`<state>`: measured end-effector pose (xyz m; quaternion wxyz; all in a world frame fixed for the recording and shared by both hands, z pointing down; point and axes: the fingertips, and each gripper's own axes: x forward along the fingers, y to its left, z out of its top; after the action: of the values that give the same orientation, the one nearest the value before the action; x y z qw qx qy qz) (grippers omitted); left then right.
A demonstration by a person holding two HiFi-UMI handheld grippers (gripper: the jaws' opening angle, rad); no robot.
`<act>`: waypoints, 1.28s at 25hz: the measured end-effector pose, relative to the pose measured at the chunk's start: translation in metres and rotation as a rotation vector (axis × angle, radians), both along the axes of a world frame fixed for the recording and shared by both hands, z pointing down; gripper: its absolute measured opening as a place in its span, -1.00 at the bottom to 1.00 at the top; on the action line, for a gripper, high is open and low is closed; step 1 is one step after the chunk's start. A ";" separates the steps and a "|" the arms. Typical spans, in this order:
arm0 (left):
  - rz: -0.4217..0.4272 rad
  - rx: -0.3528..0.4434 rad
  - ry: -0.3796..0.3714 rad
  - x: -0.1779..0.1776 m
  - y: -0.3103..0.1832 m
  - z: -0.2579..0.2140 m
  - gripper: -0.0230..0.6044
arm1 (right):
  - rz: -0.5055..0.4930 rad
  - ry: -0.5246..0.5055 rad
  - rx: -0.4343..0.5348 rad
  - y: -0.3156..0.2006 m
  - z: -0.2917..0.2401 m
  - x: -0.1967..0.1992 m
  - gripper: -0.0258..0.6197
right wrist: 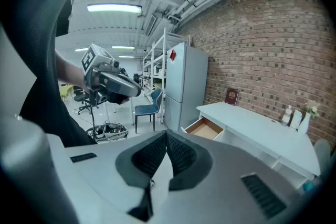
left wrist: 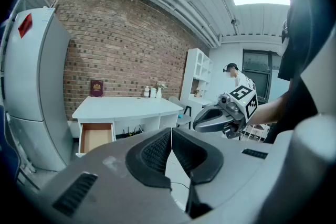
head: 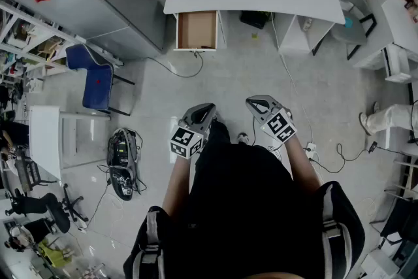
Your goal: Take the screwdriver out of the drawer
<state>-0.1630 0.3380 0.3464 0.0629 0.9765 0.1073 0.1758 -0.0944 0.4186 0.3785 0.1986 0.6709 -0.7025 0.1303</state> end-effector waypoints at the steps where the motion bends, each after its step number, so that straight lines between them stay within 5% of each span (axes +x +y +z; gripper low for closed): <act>1: -0.003 -0.001 -0.001 0.000 0.000 0.000 -0.87 | -0.003 0.002 -0.002 0.001 0.000 0.000 -0.74; 32: -0.022 -0.020 -0.010 0.017 -0.024 0.003 -0.87 | -0.061 0.045 -0.033 -0.024 0.007 0.015 -0.74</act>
<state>-0.1455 0.3136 0.3491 0.0751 0.9761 0.0982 0.1787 -0.0794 0.3947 0.3855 0.2292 0.6485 -0.7158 0.1209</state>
